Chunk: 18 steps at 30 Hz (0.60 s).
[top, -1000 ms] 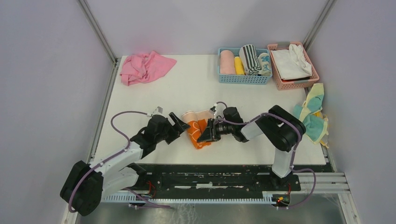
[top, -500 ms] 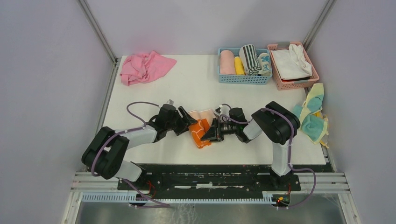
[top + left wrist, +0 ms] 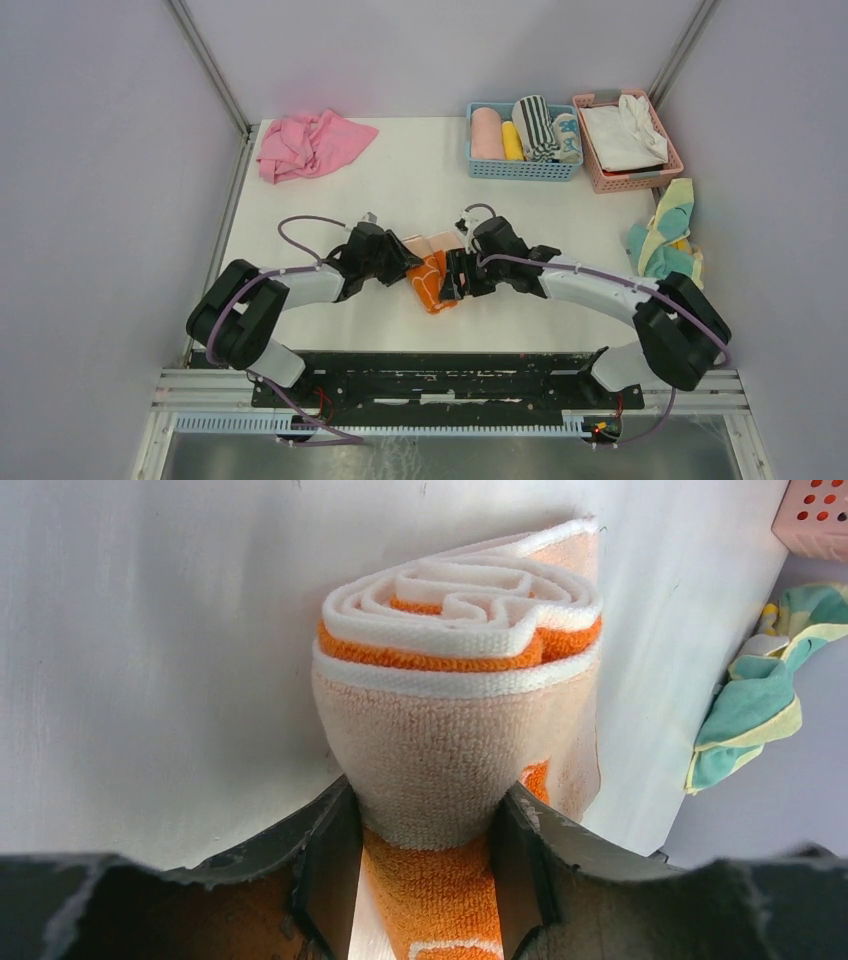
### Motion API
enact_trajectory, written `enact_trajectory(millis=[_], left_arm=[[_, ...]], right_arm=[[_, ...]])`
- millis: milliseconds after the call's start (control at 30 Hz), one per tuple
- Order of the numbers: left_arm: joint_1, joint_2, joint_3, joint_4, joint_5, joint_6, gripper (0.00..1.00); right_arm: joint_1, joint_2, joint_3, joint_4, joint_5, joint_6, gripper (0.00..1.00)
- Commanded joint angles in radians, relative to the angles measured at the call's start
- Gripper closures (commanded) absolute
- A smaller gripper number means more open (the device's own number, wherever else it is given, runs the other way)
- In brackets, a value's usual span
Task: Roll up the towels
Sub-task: Roll the towel at the center of the board.
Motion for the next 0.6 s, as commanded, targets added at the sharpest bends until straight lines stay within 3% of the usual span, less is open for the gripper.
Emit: enact_trajectory(millis=[0,67,100,133,333,567], left_arm=[[-0.012,0.008,-0.044,-0.116,-0.141,-0.029,0.47],[-0.015,-0.007,-0.054,-0.117,-0.155,-0.049,0.46],[-0.019,-0.011,-0.059,-0.118,-0.161,-0.059,0.46],[-0.018,-0.017,-0.062,-0.118,-0.164,-0.068,0.46],[-0.029,-0.037,-0.079,-0.121,-0.171,-0.11,0.46],[-0.034,-0.097,-0.103,-0.145,-0.201,-0.142,0.45]], right_arm=[[0.14,-0.128,0.12,-0.336,0.432,-0.195,0.27],[0.208,-0.145,0.167,-0.346,0.556,-0.238,0.17],[0.242,-0.141,0.186,-0.343,0.593,-0.257,0.03],[0.275,-0.134,0.205,-0.333,0.631,-0.278,0.0],[0.423,0.044,0.304,-0.249,0.778,-0.415,0.01],[0.516,0.227,0.337,-0.184,0.916,-0.504,0.11]])
